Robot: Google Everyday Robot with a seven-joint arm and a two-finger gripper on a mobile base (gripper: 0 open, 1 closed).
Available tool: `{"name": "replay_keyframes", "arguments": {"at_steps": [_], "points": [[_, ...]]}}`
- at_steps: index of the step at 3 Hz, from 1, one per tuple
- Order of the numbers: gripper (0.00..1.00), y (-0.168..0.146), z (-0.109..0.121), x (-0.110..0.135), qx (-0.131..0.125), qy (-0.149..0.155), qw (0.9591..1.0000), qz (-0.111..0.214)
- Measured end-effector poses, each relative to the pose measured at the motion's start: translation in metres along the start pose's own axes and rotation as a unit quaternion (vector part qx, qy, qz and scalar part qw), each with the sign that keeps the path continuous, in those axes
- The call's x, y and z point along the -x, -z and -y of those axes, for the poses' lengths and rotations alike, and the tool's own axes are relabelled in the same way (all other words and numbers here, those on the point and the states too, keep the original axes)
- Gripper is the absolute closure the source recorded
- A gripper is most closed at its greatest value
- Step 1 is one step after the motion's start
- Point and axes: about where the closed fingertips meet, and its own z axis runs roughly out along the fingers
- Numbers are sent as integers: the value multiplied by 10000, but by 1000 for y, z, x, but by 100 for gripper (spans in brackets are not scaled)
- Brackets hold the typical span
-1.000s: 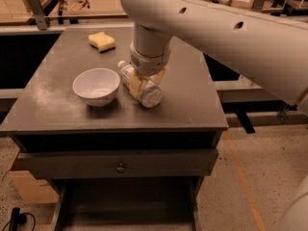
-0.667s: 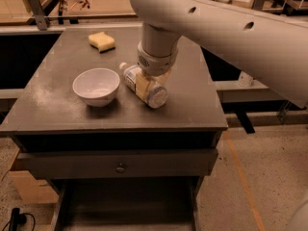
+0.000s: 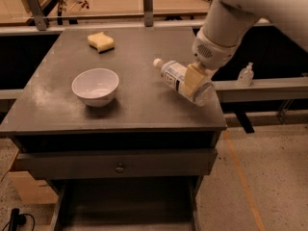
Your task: Place blue plastic bottle into middle drawer
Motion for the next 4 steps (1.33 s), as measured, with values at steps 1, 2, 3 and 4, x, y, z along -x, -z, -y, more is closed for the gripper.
{"name": "replay_keyframes", "arguments": {"at_steps": [1,2,3,4], "points": [[100,28,10,-57,259,253,9993,124],[100,41,-19,-99,789,785,9934,274],[100,43,-21,-103,825,1181,9889,370],[100,49,-49,-108,1118,1586,9798,475]]}}
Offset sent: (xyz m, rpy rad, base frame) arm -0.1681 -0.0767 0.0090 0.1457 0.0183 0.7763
